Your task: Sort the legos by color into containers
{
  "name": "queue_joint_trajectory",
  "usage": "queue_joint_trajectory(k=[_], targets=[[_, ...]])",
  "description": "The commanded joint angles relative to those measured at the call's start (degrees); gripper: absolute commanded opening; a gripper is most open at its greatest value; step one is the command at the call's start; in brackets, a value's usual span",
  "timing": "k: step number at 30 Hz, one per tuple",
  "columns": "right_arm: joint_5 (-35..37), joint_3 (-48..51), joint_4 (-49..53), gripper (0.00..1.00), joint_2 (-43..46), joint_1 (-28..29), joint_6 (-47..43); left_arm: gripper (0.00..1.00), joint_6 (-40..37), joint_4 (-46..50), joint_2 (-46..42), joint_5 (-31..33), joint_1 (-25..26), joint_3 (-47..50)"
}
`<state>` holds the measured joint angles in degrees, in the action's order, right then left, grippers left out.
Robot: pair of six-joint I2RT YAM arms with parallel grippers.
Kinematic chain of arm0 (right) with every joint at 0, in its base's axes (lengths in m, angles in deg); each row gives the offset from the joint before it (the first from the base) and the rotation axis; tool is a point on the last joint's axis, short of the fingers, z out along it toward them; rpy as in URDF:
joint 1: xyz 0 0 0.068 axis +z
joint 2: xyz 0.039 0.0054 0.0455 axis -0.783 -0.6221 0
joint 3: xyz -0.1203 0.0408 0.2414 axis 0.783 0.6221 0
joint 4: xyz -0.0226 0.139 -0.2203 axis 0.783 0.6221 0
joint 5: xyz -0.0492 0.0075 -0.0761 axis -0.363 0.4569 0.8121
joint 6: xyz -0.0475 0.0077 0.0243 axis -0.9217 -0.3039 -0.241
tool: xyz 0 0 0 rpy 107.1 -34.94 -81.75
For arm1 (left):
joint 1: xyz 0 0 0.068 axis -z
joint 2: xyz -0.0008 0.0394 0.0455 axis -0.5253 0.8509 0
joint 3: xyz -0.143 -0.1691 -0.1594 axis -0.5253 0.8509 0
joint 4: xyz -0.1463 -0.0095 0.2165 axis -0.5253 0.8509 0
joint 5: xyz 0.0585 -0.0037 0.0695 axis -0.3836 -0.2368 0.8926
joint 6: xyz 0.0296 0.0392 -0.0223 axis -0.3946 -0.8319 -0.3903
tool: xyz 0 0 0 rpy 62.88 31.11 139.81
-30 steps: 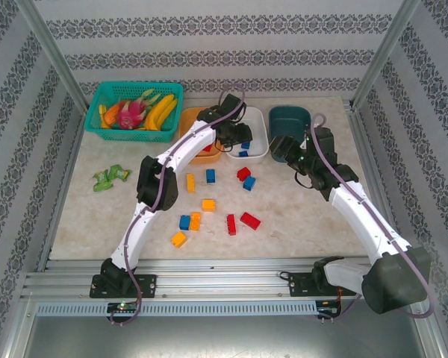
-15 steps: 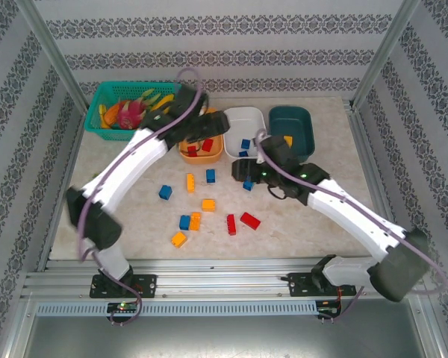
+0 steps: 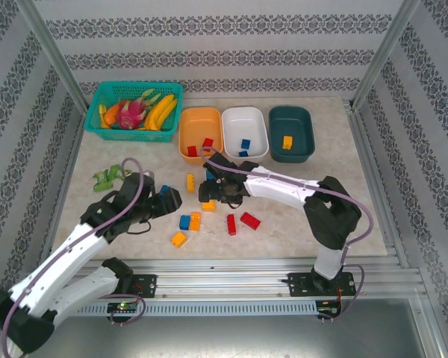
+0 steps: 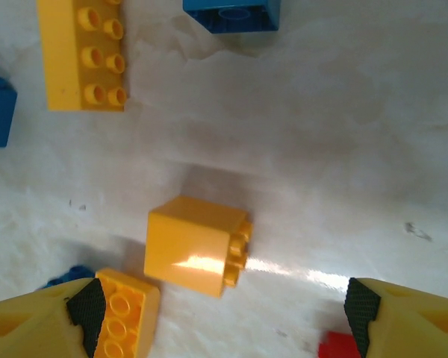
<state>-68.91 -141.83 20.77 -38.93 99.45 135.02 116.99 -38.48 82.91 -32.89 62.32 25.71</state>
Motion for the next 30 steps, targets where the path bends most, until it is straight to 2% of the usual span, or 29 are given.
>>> queue_joint_trajectory(k=[1,10,16,23,26,30], targets=[[0.38,-5.0,3.76,0.84,-4.19,1.01,5.16,0.88,1.12,3.02,-4.33,-0.68,-0.29,1.64],[-0.5,-10.3,6.75,0.79,-12.23,1.96,8.33,0.88,1.57,3.86,-5.96,-0.4,-0.31,1.68],[-1.33,-11.86,7.06,0.7,-15.03,2.44,10.33,0.88,1.18,3.99,-5.98,-1.2,-0.28,1.82],[0.75,-12.95,7.87,0.38,-13.93,2.37,9.38,0.87,0.81,2.58,-5.81,-2.18,-0.27,2.29],[2.56,-12.87,8.89,0.33,-11.03,1.8,7.61,0.86,0.55,0.15,-4.45,-3.65,-0.29,2.08],[6.24,-11.91,11.6,0.31,-4.35,-1.6,3.19,0.85,-0.25,-5.33,1.73,-6.3,-0.16,-0.88]])
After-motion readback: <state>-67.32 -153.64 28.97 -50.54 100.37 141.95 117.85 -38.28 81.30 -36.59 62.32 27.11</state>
